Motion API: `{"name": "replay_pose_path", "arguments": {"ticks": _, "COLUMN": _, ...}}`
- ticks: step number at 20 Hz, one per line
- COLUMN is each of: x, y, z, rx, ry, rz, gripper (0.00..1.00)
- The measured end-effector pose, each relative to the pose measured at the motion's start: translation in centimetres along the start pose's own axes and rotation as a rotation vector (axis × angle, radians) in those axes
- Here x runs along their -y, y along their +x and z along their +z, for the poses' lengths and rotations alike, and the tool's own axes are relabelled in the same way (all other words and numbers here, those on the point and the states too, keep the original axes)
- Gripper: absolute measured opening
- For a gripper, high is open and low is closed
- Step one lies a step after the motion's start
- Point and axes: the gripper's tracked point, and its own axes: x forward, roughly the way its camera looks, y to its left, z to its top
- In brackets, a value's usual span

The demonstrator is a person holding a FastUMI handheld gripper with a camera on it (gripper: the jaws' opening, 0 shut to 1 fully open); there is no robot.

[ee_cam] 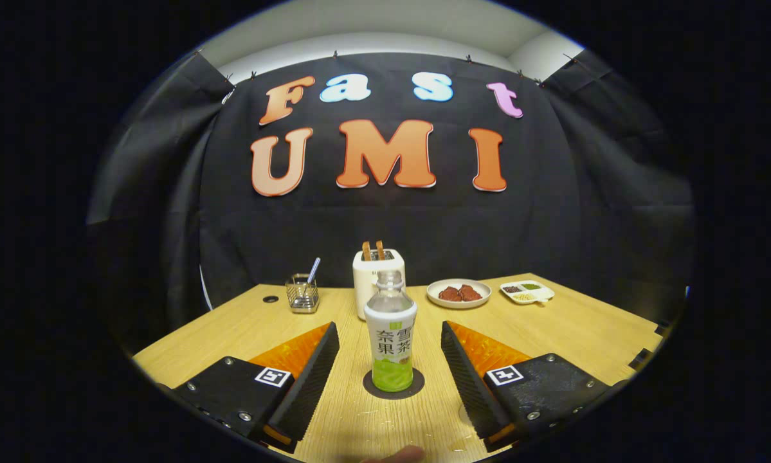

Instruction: Take the bottle from table, then pour the juice into the cup, finally place the bottle on the coaster

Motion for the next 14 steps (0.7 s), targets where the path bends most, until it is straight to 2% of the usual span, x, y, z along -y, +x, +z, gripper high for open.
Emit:
{"name": "replay_pose_path", "arguments": {"ticks": 4, "x": -2.4, "y": -3.9, "z": 5.8, "rx": 0.138, "ry": 0.089, "rz": 0.092, "gripper": 0.94}}
{"name": "replay_pose_path", "arguments": {"ticks": 7, "x": -3.9, "y": -6.3, "z": 9.3, "rx": 0.208, "ry": 0.088, "rz": 0.118, "gripper": 0.94}}
{"name": "replay_pose_path", "arguments": {"ticks": 14, "x": -8.3, "y": -10.8, "z": 12.7, "rx": 0.194, "ry": 0.009, "rz": 0.136, "gripper": 0.94}}
